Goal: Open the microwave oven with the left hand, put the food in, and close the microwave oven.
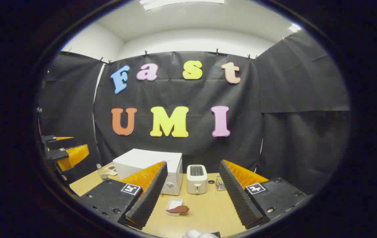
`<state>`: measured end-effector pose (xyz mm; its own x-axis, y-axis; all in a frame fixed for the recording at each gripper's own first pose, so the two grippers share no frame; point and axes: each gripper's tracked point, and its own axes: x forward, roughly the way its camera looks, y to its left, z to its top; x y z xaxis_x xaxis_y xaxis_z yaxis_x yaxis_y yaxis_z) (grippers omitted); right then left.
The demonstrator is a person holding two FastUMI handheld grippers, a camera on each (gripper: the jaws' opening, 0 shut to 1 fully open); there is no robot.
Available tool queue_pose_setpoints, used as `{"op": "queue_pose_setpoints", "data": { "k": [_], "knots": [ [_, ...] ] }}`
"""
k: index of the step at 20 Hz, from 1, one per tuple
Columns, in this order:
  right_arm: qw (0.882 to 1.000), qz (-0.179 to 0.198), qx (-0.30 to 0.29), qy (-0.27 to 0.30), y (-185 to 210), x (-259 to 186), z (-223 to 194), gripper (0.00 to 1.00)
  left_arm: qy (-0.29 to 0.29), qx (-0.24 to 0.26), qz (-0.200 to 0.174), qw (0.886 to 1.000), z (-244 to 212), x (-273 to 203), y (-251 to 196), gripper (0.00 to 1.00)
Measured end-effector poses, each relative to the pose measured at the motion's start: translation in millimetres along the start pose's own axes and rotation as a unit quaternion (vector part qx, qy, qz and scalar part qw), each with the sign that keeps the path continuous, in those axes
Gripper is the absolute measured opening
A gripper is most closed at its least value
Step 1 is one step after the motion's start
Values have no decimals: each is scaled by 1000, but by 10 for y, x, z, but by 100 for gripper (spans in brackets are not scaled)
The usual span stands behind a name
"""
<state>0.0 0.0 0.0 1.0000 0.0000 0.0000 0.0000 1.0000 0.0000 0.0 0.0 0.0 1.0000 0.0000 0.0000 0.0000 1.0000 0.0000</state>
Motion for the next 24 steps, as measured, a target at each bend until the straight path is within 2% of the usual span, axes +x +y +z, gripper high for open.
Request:
{"op": "queue_pose_setpoints", "data": {
  "k": [1,2,3,15,18,22,23,24],
  "knots": [
    [1000,-2,1,1,-20,19,-5,100,-2,-1,5,1000,-1,-2,17,96],
    [1000,-2,3,4,-30,39,-26,91,-2,-2,8,1000,14,0,31,96],
    [1000,1,8,5,-19,61,-28,100,-2,-5,10,1000,10,-4,27,96],
    [1000,8,21,8,-168,207,17,100,2,-10,37,999,-101,168,78,96],
    [1000,4,26,8,-273,226,67,100,9,-11,37,999,-287,312,1,96],
    [999,-21,24,7,-514,229,162,100,13,-19,14,1000,-685,625,-295,96],
    [999,-27,20,10,-575,218,182,90,18,-25,7,1000,-840,726,-371,96],
    [999,-35,16,11,-638,206,195,100,27,-30,2,999,-1002,824,-463,96]
  ]
}}
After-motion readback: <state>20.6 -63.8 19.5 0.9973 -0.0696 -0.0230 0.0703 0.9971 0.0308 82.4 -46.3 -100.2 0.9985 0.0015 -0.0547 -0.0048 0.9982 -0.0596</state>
